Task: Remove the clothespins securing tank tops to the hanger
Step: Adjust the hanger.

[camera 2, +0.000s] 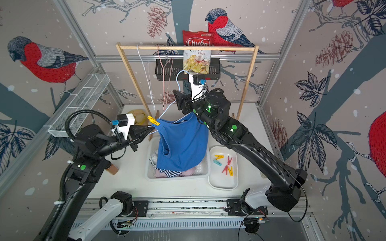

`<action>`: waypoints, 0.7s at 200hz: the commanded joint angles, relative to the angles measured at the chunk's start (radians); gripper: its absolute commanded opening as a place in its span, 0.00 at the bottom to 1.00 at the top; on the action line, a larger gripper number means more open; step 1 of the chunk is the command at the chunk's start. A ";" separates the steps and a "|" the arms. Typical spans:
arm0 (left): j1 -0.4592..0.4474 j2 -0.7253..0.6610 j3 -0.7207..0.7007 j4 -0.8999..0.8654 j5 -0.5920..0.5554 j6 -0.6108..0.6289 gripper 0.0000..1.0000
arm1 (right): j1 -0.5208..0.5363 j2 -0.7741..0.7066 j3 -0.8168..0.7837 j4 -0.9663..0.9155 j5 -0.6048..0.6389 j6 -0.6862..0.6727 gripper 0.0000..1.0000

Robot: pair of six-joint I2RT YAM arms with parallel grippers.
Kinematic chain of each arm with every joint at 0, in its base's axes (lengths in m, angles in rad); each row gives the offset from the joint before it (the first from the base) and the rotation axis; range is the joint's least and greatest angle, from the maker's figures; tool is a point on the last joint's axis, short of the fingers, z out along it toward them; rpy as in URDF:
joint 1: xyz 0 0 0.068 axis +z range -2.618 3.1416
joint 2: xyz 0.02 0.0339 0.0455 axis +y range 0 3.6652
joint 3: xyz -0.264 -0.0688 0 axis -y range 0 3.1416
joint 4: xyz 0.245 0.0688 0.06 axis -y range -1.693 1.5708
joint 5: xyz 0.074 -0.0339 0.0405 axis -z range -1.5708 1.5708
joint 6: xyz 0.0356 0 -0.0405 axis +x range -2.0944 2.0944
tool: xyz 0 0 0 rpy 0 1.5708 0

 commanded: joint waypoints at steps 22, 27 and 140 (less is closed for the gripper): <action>-0.007 0.001 0.019 0.005 -0.016 0.030 0.00 | 0.002 0.016 0.003 0.041 -0.083 -0.016 0.41; -0.006 0.003 0.024 0.001 -0.018 0.026 0.00 | 0.002 0.016 -0.003 0.045 -0.087 -0.017 0.34; -0.006 0.020 0.089 -0.076 0.173 0.035 0.99 | -0.184 -0.154 -0.321 0.235 -0.608 -0.027 0.00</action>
